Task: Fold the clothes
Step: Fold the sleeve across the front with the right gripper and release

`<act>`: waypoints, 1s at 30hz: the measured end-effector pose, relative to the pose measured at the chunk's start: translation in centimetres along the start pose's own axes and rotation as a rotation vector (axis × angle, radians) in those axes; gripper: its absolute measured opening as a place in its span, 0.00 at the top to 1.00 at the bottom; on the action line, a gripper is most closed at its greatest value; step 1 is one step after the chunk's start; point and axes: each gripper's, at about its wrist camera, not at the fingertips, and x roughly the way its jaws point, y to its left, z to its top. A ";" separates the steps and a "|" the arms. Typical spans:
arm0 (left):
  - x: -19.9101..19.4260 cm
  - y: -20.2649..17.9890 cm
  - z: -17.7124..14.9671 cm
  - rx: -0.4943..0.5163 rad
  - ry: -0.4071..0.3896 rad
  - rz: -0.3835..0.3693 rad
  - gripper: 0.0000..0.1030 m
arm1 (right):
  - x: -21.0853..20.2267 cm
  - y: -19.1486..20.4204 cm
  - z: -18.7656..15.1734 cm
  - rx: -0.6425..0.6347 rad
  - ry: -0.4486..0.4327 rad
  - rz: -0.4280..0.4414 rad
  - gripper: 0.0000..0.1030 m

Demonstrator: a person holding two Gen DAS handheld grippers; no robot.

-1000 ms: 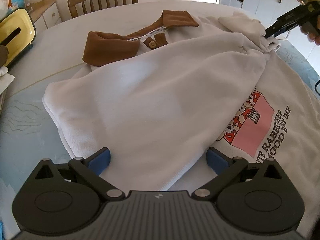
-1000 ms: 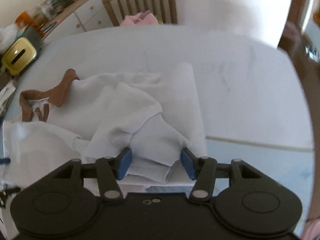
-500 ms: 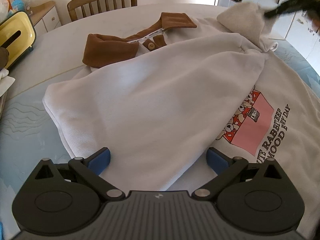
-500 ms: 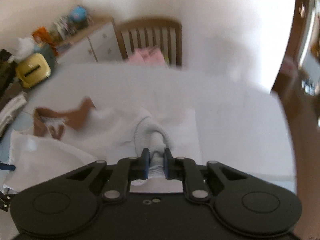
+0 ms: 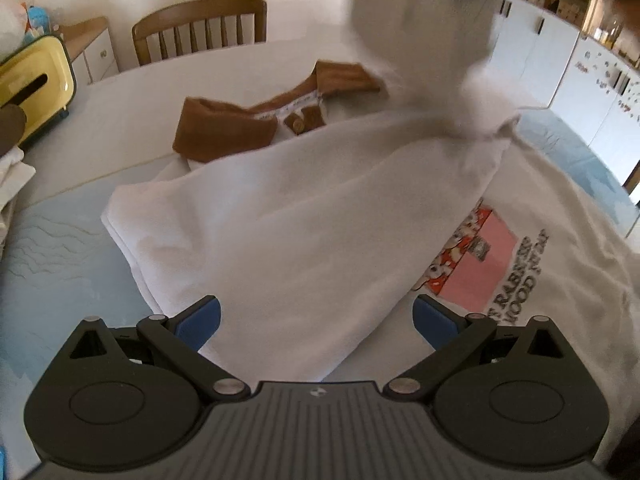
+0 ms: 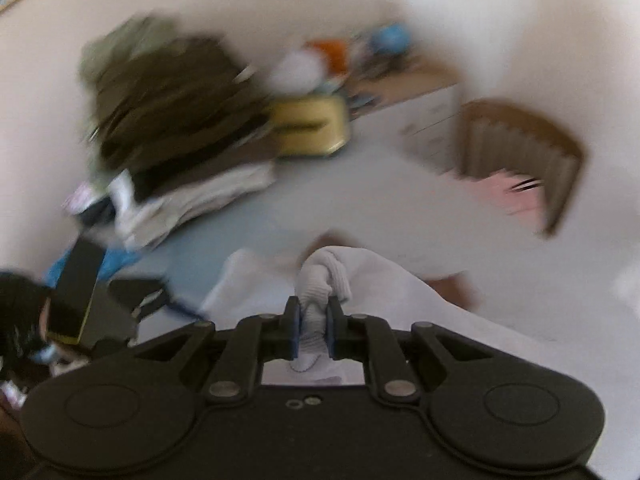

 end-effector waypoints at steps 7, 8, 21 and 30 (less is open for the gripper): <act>-1.3 0.4 -1.0 -0.009 -0.003 -0.010 0.00 | 9.7 2.0 -2.9 0.013 0.196 0.038 0.00; -1.3 0.5 -1.2 -0.013 0.003 -0.008 0.00 | 10.2 1.7 -3.2 0.029 0.212 0.044 0.00; 0.1 1.3 1.1 -0.169 -0.015 -0.092 0.00 | 3.2 -1.2 -9.2 -0.021 0.289 -0.082 0.00; 4.0 4.4 3.1 -0.558 0.045 -0.152 0.01 | 0.3 -3.9 -15.6 0.108 0.326 -0.188 0.00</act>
